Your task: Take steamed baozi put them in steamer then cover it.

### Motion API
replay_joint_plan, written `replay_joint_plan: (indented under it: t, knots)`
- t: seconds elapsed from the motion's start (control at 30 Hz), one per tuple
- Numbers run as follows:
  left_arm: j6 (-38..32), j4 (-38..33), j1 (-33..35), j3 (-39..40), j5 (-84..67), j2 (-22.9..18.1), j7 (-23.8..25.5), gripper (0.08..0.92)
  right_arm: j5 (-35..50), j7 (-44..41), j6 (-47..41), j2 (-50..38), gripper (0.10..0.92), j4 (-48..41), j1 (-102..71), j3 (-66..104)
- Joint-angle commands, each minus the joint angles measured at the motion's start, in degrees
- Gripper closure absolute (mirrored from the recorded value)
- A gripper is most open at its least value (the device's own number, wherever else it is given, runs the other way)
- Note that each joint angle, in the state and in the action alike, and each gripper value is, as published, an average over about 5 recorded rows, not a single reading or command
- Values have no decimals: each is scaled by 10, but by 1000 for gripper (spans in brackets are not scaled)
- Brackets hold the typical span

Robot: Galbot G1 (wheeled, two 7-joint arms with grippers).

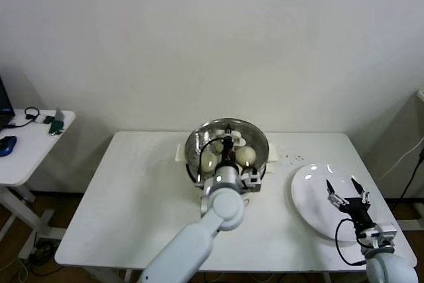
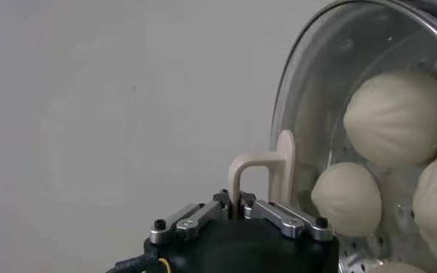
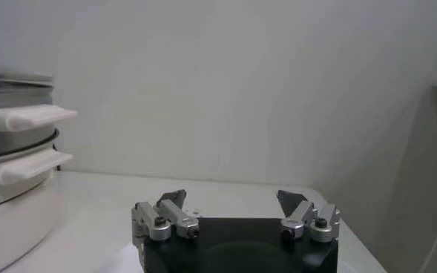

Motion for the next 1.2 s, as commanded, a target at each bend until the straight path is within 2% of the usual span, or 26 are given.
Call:
replay_joint_plan:
  t: [0.03, 0.67, 0.8, 1.2]
  knots:
    - [28, 11, 2, 0, 1, -4, -1, 853, -2, -1, 1, 1, 203, -1, 1, 2]
    - [28, 4, 7, 1, 7, 0, 1, 843, -3, -3, -5, 5, 203, 3, -1, 10]
    - [28, -10, 8, 2, 4, 9, 1, 761, 2, -3, -13, 4, 203, 5, -1, 13]
    - [28, -84, 27, 2, -33, 58, -1, 415, 9, -5, -33, 3, 203, 9, 2, 18]
